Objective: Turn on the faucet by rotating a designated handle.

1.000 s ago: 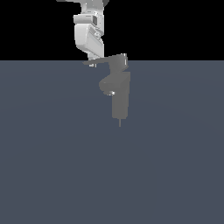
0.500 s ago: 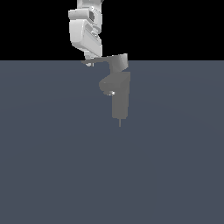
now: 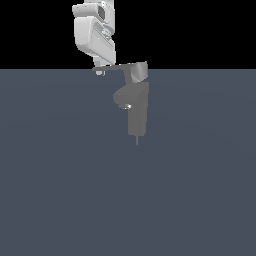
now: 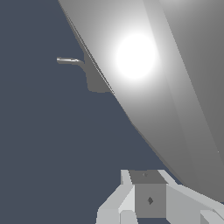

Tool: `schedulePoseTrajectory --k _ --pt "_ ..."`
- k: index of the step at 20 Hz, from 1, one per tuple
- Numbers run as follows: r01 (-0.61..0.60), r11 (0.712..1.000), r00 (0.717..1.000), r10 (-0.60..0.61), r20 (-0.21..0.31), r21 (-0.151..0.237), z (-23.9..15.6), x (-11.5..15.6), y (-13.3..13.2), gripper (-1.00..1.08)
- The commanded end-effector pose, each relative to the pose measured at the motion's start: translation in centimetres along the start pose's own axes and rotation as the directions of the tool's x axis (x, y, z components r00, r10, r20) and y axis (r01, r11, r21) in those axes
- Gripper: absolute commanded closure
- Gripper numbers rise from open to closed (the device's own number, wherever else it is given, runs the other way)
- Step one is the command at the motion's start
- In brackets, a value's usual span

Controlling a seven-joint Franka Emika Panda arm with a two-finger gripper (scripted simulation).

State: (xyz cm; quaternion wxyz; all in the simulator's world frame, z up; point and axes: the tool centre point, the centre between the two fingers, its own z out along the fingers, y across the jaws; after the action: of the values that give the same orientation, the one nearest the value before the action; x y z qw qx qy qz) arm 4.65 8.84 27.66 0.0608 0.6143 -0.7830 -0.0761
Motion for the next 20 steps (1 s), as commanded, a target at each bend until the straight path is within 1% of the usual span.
schedulePoseTrajectory --k 1,7,8,20 --pt "0.006 1.000 1.000 -0.006 0.000 -0.002 -0.1 -0.4 1.1 1.08" --pt "0.006 1.000 1.000 -0.006 0.000 -0.002 -0.1 -0.4 2.6 1.08" --pt "-0.002 1.000 1.000 0.002 -0.002 -0.005 0.2 0.1 2.0 1.08" --pt "0.000 1.000 1.000 0.000 -0.001 -0.004 0.1 2.4 4.9 1.08"
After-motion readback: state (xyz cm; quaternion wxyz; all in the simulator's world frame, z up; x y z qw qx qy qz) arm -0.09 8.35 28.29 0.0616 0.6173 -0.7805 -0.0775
